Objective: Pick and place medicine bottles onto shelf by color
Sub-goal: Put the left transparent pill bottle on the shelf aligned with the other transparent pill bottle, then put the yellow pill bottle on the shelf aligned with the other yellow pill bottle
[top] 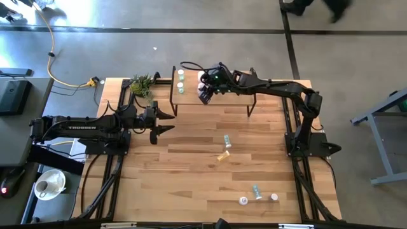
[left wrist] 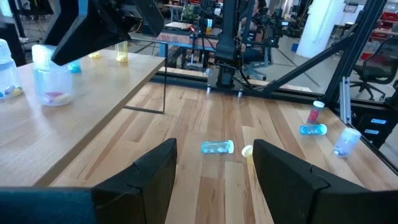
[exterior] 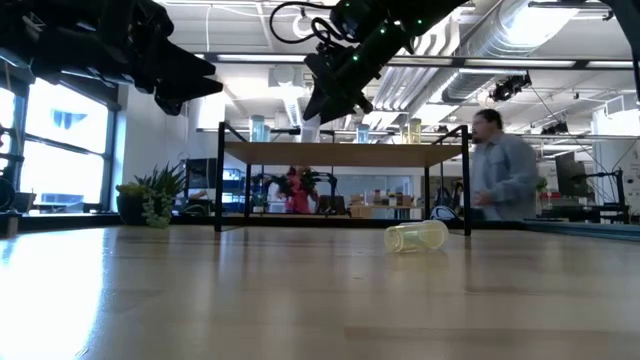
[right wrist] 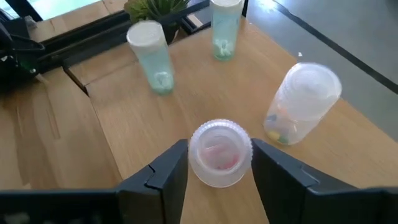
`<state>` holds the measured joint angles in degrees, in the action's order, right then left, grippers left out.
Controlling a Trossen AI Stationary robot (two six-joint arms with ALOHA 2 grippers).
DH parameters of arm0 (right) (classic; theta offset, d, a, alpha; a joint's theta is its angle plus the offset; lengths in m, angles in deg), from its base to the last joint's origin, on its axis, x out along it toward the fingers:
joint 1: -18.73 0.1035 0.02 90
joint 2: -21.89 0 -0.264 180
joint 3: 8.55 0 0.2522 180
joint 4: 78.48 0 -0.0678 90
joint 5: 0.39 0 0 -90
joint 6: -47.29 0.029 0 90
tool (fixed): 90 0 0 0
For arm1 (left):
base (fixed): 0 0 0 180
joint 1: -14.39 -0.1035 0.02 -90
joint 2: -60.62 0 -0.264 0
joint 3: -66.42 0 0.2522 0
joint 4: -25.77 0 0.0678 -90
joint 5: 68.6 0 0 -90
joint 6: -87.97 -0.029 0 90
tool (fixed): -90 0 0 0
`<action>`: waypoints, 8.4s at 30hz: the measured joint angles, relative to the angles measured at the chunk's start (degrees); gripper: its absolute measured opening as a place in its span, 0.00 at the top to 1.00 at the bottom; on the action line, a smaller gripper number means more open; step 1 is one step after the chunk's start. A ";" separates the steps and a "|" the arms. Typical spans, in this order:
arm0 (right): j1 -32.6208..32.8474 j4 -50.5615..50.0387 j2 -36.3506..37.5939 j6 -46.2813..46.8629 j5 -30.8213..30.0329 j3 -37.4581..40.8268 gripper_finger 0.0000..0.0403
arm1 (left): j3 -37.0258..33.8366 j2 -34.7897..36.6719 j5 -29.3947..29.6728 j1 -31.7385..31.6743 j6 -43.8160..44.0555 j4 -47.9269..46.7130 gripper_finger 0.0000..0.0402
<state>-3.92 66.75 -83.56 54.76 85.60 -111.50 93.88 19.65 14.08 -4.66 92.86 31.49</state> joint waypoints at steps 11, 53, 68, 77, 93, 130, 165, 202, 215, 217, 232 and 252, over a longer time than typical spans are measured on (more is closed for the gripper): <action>0.00 0.65 -0.15 0.01 0.04 0.00 0.48 | 0.00 -0.01 0.00 0.00 0.00 -0.02 0.50; 28.09 -41.07 11.37 9.33 -17.03 0.07 0.48 | 0.00 0.00 -0.07 0.04 3.95 0.01 0.50; 36.17 -56.50 11.32 24.06 -29.03 0.07 0.48 | 0.02 -0.11 4.69 6.54 1.90 5.19 0.50; 38.41 -60.16 11.30 28.64 -32.00 0.07 0.48 | 4.58 -6.73 8.25 9.83 -0.56 4.56 0.50; 38.58 -65.54 11.30 33.68 -33.94 0.07 0.48 | 15.59 -27.93 15.67 16.94 -0.59 3.45 0.50; 38.56 -66.33 11.28 35.16 -35.24 0.11 0.48 | 42.98 -70.26 22.99 25.84 2.43 1.21 0.50; 38.53 -66.19 11.28 35.10 -35.26 0.11 0.48 | 49.33 -78.84 23.15 23.82 6.97 -0.98 0.50; 38.56 -65.96 13.80 34.17 -35.32 0.10 0.48 | 49.40 -81.59 15.57 21.89 3.58 0.44 0.81; 38.53 -61.39 23.57 33.12 -32.57 0.07 0.48 | 48.34 -71.60 4.54 18.83 3.32 0.23 0.80; 38.53 -58.19 25.23 31.72 -30.58 0.07 0.48 | 47.01 -69.08 2.34 18.24 3.33 2.07 0.80; 38.42 -31.16 28.25 19.04 -22.11 0.00 0.48 | 21.19 -49.99 -1.22 16.07 6.31 37.41 0.80; 35.13 -13.34 19.32 1.06 -17.27 0.02 0.43 | 9.88 -51.08 -1.11 16.50 5.42 64.53 0.77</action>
<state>31.20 53.41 -64.24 55.81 68.33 -111.48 103.76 -31.43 12.97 11.85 98.28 96.01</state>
